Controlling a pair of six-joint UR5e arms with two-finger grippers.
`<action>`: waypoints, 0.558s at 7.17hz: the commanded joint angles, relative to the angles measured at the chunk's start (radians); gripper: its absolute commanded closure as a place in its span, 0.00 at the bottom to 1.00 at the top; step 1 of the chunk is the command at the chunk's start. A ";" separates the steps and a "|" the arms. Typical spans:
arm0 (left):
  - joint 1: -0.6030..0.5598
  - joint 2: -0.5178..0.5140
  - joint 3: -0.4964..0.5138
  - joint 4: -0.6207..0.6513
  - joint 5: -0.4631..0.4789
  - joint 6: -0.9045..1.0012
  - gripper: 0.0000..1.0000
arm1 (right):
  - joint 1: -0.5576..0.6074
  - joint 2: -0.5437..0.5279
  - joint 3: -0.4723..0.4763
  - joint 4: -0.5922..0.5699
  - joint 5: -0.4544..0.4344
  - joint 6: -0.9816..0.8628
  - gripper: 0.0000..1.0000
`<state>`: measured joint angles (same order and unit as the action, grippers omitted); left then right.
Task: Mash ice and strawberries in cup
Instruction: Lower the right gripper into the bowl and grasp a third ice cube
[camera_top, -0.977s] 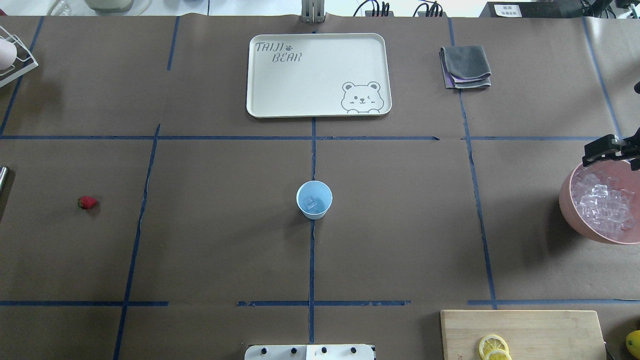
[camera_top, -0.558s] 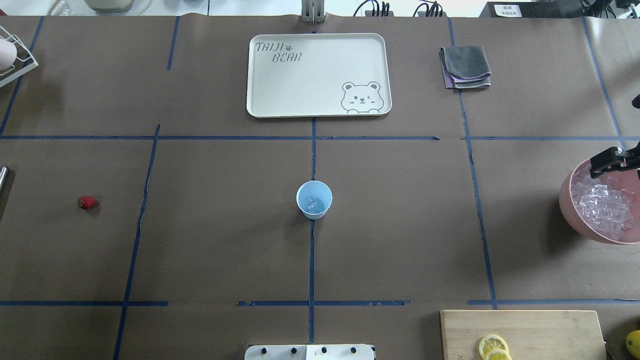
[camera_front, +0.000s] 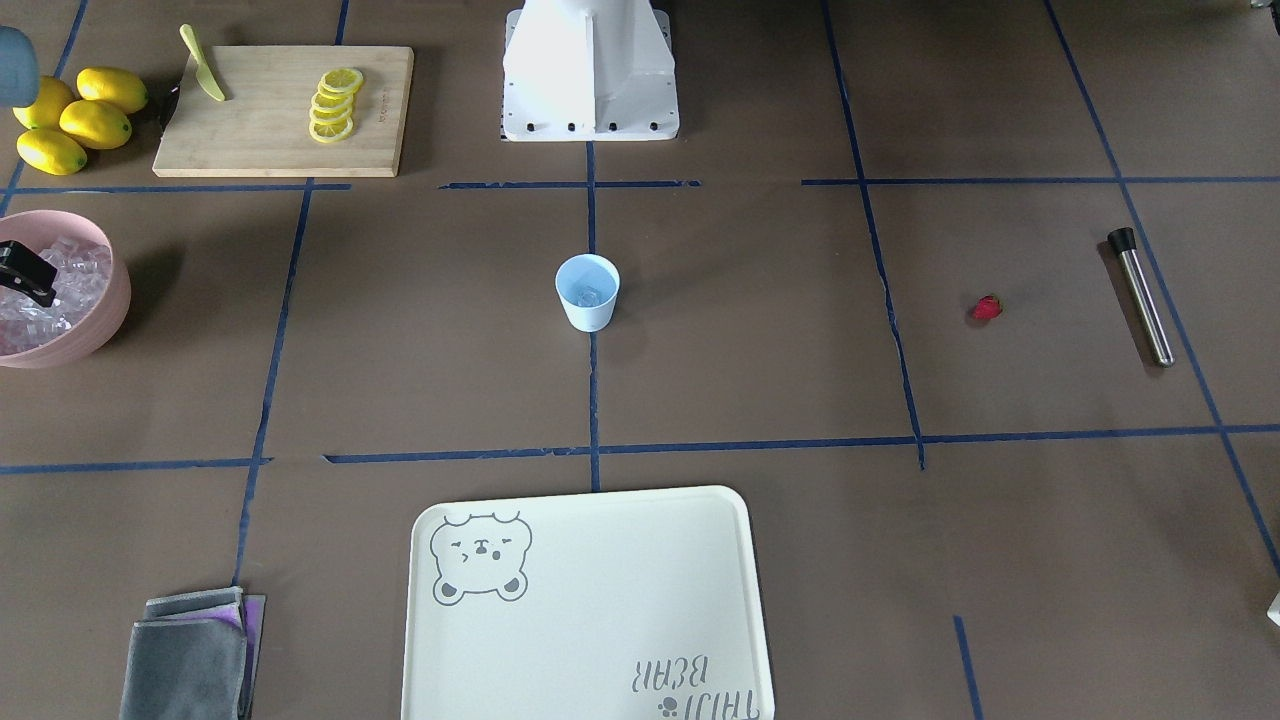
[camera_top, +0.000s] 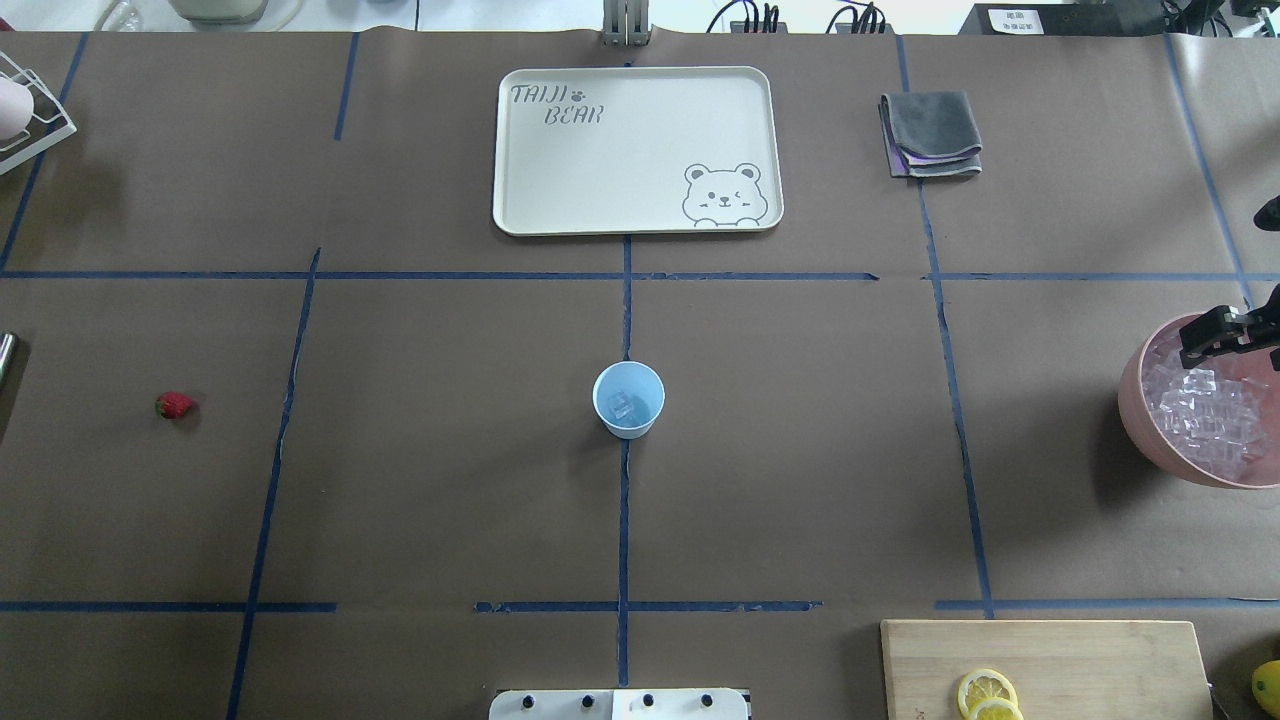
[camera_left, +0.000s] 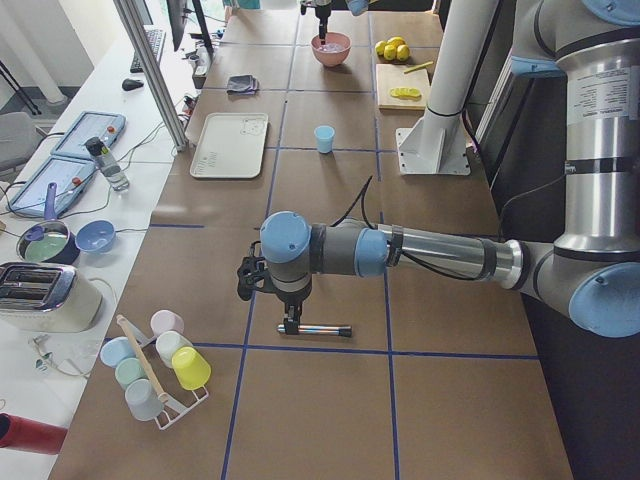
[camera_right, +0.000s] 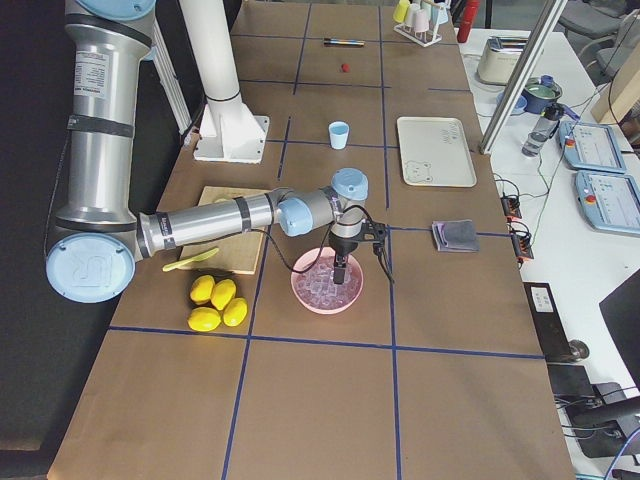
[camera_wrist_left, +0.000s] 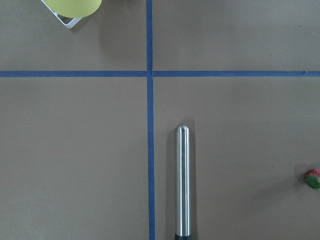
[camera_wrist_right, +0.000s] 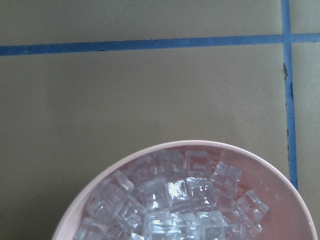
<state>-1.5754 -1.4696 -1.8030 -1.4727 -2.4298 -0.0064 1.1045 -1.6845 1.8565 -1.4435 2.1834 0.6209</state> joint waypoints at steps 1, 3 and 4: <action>0.000 0.000 -0.001 -0.001 0.000 -0.003 0.00 | -0.012 0.002 -0.010 0.000 0.042 -0.041 0.16; 0.000 0.000 -0.007 0.000 0.000 -0.003 0.00 | -0.012 0.000 -0.014 0.000 0.046 -0.067 0.20; 0.000 0.000 -0.009 0.000 0.000 -0.003 0.00 | -0.012 0.000 -0.020 0.000 0.046 -0.069 0.25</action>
<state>-1.5754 -1.4696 -1.8084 -1.4728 -2.4298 -0.0092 1.0929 -1.6837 1.8416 -1.4435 2.2274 0.5606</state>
